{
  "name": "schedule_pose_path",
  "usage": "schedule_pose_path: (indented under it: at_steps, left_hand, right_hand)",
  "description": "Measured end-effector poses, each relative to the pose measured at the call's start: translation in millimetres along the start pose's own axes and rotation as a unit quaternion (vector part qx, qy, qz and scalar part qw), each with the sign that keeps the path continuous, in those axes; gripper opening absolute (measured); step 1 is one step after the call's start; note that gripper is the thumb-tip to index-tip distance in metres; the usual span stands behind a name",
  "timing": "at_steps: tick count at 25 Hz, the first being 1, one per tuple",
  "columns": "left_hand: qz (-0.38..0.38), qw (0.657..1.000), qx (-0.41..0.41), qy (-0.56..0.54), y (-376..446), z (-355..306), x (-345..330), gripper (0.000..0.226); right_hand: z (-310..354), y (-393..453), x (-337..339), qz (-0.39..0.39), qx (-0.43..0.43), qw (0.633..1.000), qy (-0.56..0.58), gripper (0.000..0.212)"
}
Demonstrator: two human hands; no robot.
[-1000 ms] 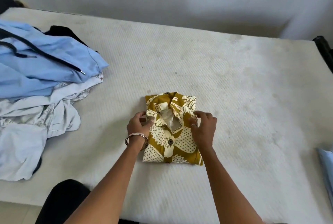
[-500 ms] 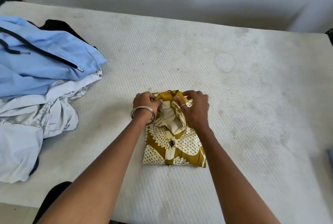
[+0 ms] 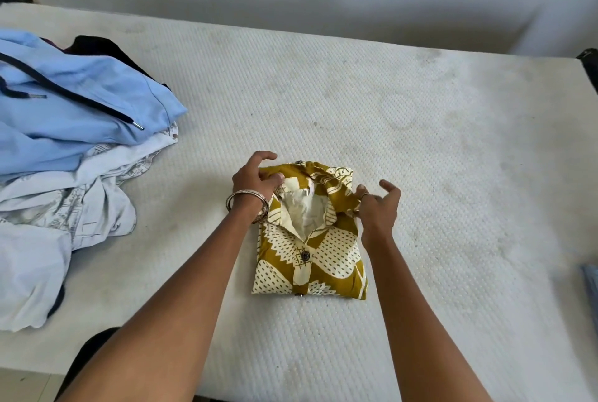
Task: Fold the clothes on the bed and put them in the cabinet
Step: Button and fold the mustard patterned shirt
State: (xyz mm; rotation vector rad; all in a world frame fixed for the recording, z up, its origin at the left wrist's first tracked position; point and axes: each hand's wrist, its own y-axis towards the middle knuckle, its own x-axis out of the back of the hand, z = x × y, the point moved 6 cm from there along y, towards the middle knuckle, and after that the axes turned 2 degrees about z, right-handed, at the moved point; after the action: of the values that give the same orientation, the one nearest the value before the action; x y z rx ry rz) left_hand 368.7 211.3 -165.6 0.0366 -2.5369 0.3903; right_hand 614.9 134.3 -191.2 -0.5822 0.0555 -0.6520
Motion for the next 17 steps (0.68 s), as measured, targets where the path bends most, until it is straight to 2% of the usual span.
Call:
schedule_pose_path:
  at_steps: [2, 4, 6, 9, 10, 11, 13, 14, 15, 16, 17]
  left_hand:
    - [0.040, 0.994, -0.058, 0.079, 1, -6, -8, 0.042]
    - [0.049, 0.988, -0.090, 0.114, 4, -11, -11, 0.038]
    - [0.039, 0.989, -0.097, 0.101, 6, -14, -8, 0.027]
    - [0.019, 0.993, -0.085, 0.084, 9, -15, 0, 0.025]
    - [0.015, 0.993, -0.081, 0.082, 9, -14, 1, 0.025]
    - [0.015, 0.994, -0.074, 0.080, 9, -13, 0, 0.025]
    - [0.023, 0.995, -0.066, 0.068, 8, -12, -4, 0.020]
    - [0.032, 0.995, -0.070, 0.067, 8, -12, -8, 0.019]
    - [0.041, 0.993, -0.081, 0.074, 8, -14, -10, 0.019]
    - [0.043, 0.991, -0.092, 0.092, 9, -15, -10, 0.020]
    - [0.036, 0.988, -0.098, 0.115, 10, -16, -9, 0.022]
  right_hand:
    - [9, 0, -15, 0.040, 0.074, 0.992, -0.094, 0.045]
    - [12, 2, -27, 0.065, 0.074, 0.982, -0.163, 0.037]
    - [15, 9, -26, 0.066, 0.046, 0.991, -0.111, 0.023]
    - [14, 16, -15, 0.081, -0.070, 0.990, 0.092, 0.021]
    - [12, 16, -14, 0.087, -0.100, 0.987, 0.093, 0.024]
    - [9, 17, -14, 0.081, -0.102, 0.990, 0.047, 0.027]
    - [13, 20, -11, 0.023, -0.001, 0.986, -0.164, 0.038]
    - [22, 15, -12, -0.010, 0.093, 0.957, -0.276, 0.043]
    - [35, 5, -17, -0.022, 0.206, 0.913, -0.352, 0.047]
    - [43, -3, -28, -0.004, 0.303, 0.863, -0.405, 0.049]
    - [44, -9, -40, 0.029, 0.364, 0.803, -0.470, 0.049]
